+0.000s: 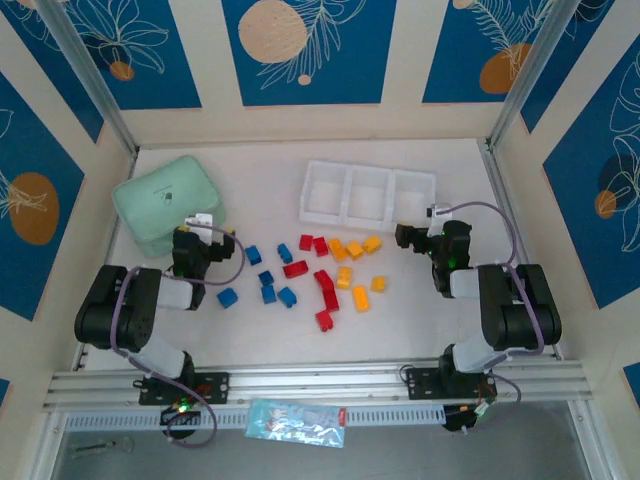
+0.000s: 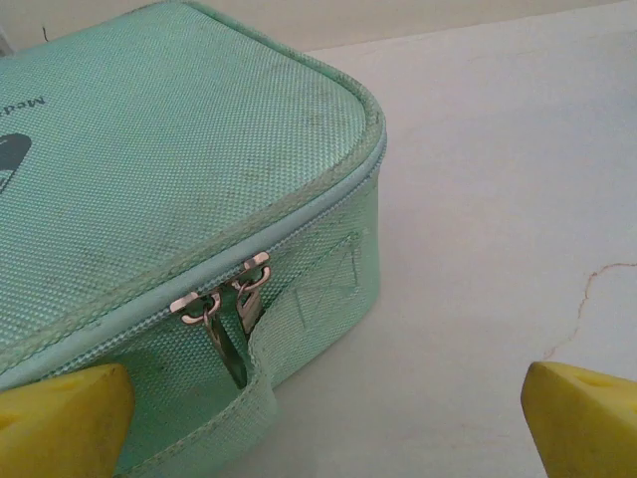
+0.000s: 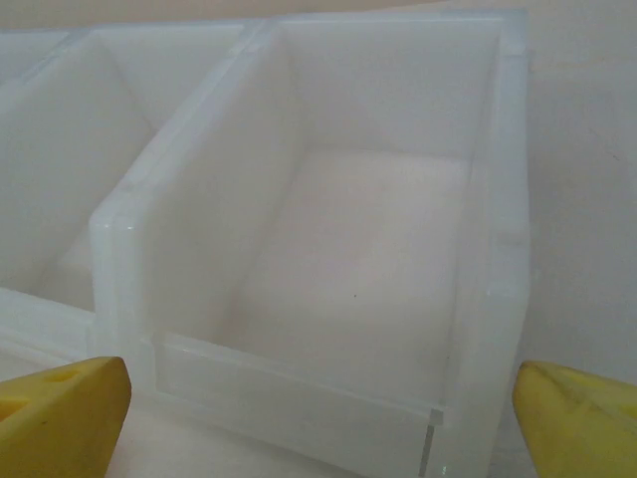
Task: Sort the legos into containers by color
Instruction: Pick up the lego from the center of the table.
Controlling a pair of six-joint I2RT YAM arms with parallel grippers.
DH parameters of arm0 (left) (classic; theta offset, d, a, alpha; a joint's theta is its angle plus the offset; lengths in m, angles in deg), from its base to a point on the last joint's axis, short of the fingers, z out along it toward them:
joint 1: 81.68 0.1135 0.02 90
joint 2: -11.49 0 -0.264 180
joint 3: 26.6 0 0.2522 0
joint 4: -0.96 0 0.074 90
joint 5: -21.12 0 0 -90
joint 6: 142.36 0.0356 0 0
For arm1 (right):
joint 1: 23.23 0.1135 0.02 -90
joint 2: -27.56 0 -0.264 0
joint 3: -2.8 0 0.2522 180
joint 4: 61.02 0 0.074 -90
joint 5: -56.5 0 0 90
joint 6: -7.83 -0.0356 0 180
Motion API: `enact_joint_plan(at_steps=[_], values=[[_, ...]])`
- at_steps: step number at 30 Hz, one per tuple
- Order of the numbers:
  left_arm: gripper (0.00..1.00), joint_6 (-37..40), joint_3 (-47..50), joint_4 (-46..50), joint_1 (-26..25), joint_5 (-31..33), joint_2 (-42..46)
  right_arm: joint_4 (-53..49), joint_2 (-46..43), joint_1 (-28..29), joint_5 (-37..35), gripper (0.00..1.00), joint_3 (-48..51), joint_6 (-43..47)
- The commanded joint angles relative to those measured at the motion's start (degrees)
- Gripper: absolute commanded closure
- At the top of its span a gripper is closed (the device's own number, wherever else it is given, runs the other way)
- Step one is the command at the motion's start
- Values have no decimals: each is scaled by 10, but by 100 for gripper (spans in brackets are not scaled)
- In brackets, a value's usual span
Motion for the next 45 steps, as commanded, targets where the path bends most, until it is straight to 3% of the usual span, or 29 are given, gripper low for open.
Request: enact_joint_plan(at_steps=[1,36,40,45], values=[[1,0,-10,1,4,-11,3,6,-3,-2,9,1,-11,9],[1,0,-9,1,4,-12,4,6,-4,-3,12,1,-10,9],[1,16,-6,1,4,-49,11,8,-6,-3,10,1,-9,9],[1,15,38,-58,3,-52,40,-11,-38,3,-12,1,-5,7]])
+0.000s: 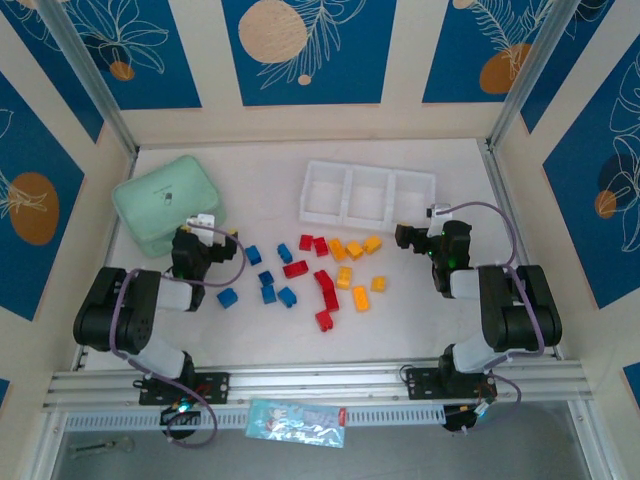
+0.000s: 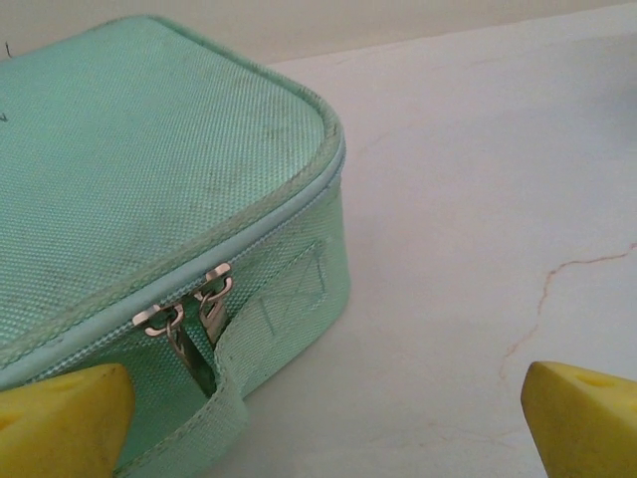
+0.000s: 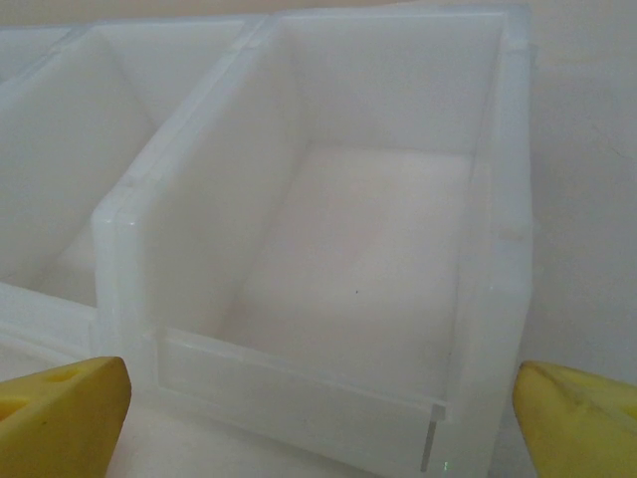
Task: Sort the legos into containers by color
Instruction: Pick up the lego from the center of the table.
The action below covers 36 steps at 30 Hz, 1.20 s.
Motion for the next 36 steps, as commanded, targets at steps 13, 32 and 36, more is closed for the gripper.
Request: enact_joint_plan(at_steps=[13,32,36], values=[[1,-70,-17,310,4,-19,278,-283,-210,-9,-10,1,-47,-87],[1,-324,-47,548,7,-11,492,-534,-325,-88,101,1,-89,-330],[1,-343,-81,634,5,-56,477,-593,-325,-43,82,1,-116,-308]])
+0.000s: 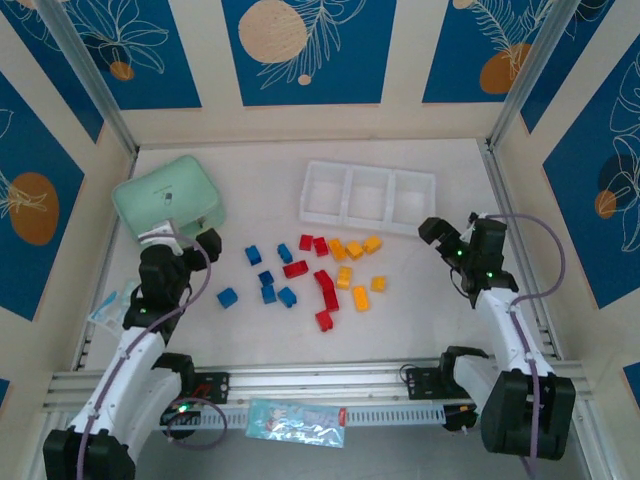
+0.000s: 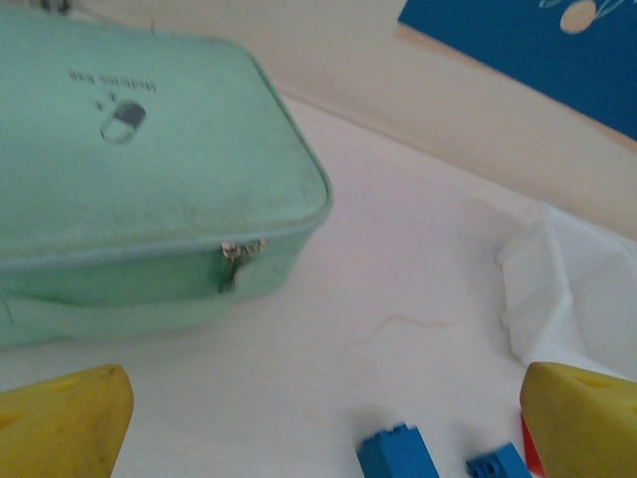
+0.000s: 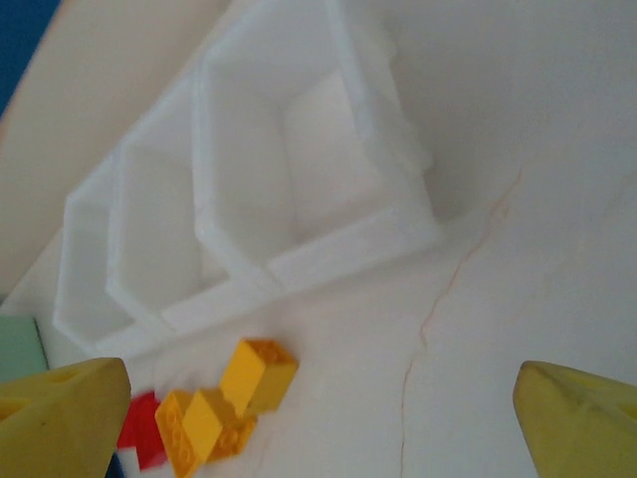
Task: Sort the legos into containers by color
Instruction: Pick up the lego from the center of the table.
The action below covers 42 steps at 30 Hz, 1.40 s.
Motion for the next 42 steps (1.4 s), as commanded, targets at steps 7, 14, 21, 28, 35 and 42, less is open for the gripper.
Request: enact_joint_plan(at_steps=[7,14,21,28,35,42], values=[[1,-67,-60,173,-19,-142,-17,-173,31,115,-8,1,-98,45],[1,-91,-77,208,-122,-143,-22,-311,99,235,-88,1,-178,67],[1,-123,-83,165,-257,-88,-64,-346,132,306,-117,1,-165,17],[1,-128,-92,94,-333,-60,-137,-301,179,324,-122,10,-138,-2],[1,-128,-111,68,-364,-39,-194,-262,248,334,-122,25,-142,0],[1,-131,-119,65,-370,-25,-215,-255,308,350,-165,40,-173,12]])
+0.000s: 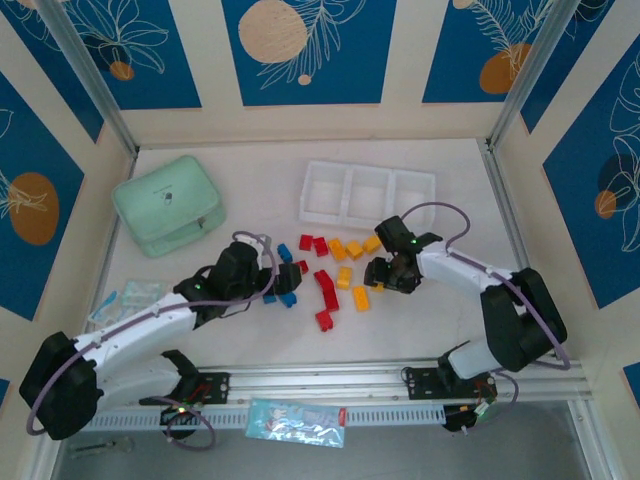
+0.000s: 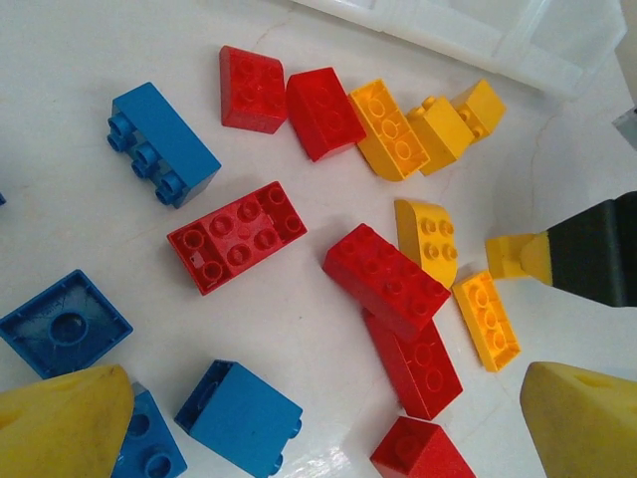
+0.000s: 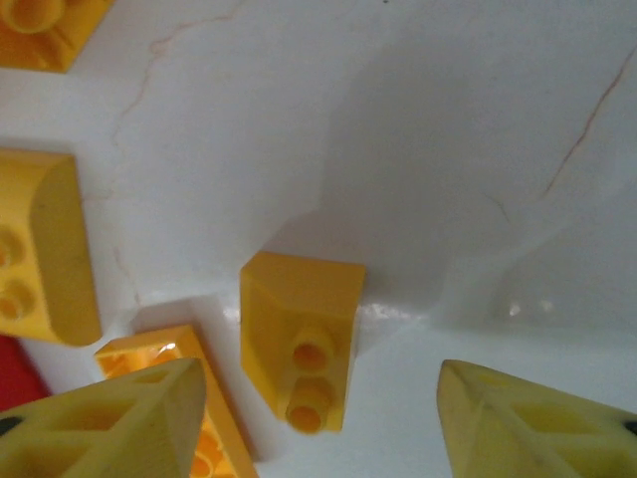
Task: Sort the legos into containers by color
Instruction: Pick up the lego from the center of the table.
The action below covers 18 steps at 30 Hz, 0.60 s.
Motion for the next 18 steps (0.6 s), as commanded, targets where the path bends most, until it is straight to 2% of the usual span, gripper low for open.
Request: enact_joint_plan(at_steps=[1,18], values=[[1,-6,-22,-5,-6,20,-6,-2,21,12,-43,41,-26,6],[1,-1,-37,18,-6,27,-11,9,55,35,-69,61,-35,13]])
